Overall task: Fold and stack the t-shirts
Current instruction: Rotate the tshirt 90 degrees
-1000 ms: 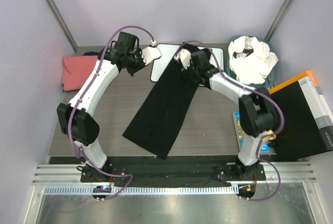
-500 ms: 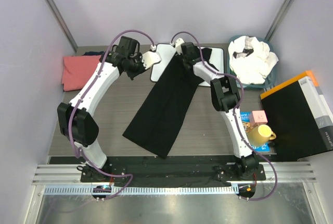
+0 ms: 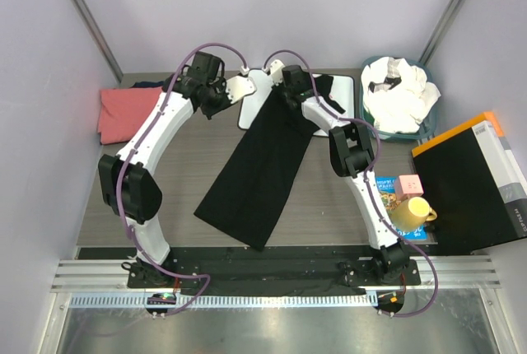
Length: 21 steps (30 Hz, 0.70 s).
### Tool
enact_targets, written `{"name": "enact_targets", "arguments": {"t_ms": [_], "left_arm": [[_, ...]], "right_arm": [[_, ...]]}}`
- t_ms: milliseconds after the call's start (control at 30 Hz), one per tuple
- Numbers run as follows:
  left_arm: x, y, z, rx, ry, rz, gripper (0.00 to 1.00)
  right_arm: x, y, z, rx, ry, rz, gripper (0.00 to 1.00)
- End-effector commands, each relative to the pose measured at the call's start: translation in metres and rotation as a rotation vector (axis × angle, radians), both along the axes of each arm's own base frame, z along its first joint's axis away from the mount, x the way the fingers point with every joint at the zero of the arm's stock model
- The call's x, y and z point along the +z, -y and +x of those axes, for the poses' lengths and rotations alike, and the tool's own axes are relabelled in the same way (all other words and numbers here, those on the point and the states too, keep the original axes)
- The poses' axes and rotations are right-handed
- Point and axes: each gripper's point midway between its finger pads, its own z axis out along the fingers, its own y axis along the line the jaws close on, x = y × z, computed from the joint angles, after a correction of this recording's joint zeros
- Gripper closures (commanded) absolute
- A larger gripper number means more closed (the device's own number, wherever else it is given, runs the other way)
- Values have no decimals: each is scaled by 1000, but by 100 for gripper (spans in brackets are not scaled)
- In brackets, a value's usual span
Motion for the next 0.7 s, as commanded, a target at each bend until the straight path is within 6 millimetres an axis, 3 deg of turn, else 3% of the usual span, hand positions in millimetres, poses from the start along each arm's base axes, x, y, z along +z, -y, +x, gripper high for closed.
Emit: {"name": "enact_targets", "arguments": {"t_ms": [0, 133, 333, 467, 667], "left_arm": [[16, -4, 10, 10, 47, 12, 100], [12, -14, 11, 41, 48, 34, 100], [8, -32, 20, 105, 63, 59, 100], [8, -38, 25, 134, 74, 62, 100], [4, -42, 27, 161, 80, 69, 100]], "right_arm": [[-9, -38, -7, 117, -29, 54, 99], [-24, -58, -12, 175, -55, 65, 99], [-21, -107, -31, 358, -14, -18, 99], [-25, -128, -41, 472, 12, -75, 99], [-19, -149, -39, 537, 105, -118, 99]]}}
